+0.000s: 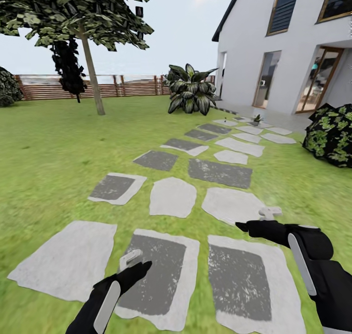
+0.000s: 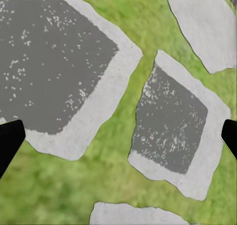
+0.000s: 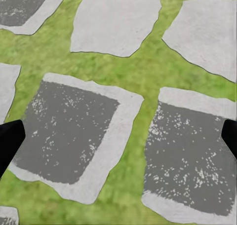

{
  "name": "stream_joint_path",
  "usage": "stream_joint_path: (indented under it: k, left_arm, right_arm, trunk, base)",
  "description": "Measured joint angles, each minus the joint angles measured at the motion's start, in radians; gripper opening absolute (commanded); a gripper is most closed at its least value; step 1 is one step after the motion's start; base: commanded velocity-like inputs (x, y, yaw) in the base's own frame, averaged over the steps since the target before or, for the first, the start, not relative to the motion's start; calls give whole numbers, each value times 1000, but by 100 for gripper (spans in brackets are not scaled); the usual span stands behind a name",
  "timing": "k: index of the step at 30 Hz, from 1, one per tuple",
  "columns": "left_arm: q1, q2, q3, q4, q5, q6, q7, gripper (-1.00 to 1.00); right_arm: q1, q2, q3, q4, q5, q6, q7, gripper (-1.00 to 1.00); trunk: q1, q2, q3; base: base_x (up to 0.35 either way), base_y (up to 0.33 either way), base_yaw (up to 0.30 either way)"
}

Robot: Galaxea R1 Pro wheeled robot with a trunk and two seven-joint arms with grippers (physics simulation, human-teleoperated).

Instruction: Pick up the pesticide atomizer in the garden and spray insectifuge to fully cover both potted plants in the garden.

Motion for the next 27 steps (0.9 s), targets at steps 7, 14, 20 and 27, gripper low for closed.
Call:
stream_joint_path:
  k: [7, 14, 20, 27]
  left_arm:
    - [0, -1, 0, 9, 1, 0, 0, 100]
    - [0, -1, 0, 10, 1, 0, 0, 100]
    - [0, -1, 0, 10, 1, 0, 0, 100]
    - [0, -1, 0, 10, 2, 0, 0, 100]
  right_arm:
    - [2, 8, 5, 0, 0, 0, 0, 100]
    - [3, 8, 6, 0, 0, 0, 0, 100]
    - [2, 4, 4, 0, 0, 0, 0, 100]
    - [7, -5, 5, 0, 0, 0, 2, 100]
  trunk:
    - [0, 0, 0]
    - [0, 0, 0]
    - [0, 0, 0]
    - [0, 0, 0]
  base:
    - [335, 112, 0]
    - [318, 198, 0]
    - [313, 213, 0]
    - [311, 216, 0]
